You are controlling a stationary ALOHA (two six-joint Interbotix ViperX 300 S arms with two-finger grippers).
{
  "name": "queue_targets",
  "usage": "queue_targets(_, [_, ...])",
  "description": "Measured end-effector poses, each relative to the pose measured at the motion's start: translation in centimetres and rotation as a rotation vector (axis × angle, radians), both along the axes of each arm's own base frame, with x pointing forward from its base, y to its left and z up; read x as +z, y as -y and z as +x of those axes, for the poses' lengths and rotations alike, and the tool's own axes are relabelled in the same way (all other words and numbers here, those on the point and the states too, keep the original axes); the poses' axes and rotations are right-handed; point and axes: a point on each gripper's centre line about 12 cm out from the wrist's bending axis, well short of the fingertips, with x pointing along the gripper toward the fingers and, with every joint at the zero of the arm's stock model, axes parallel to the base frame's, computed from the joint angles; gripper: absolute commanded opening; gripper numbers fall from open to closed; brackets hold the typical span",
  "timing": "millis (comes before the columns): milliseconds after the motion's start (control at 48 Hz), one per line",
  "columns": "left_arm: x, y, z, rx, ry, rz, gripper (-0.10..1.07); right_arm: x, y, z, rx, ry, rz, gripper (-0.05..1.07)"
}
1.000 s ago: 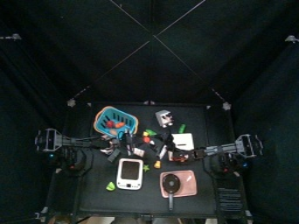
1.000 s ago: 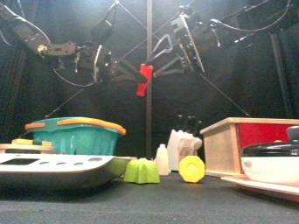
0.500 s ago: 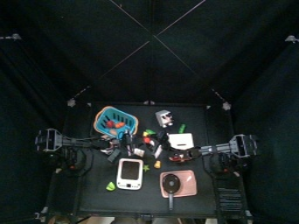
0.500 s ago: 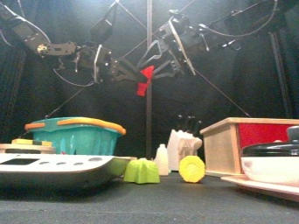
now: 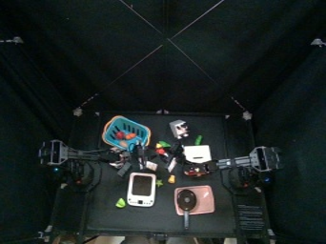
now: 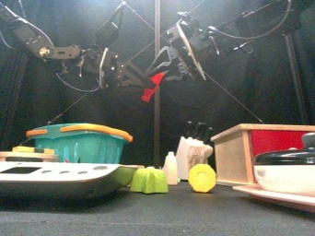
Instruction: Grab ketchup
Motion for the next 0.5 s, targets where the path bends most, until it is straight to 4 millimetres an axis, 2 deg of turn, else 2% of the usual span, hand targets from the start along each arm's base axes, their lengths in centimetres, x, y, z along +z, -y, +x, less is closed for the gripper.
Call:
queue_targets(292, [0.05, 0.13, 0.02, -0.002, 0.004, 0.001, 0.92, 0.05, 0.02, 0.01, -0.003, 0.004, 0.005, 0.65])
queue_targets(500, [-0.04, 0.31, 0.09, -0.008, 0.002, 0.004, 0.95, 0.06, 0.04, 0.01, -0.004, 0.004, 0.003, 0.65])
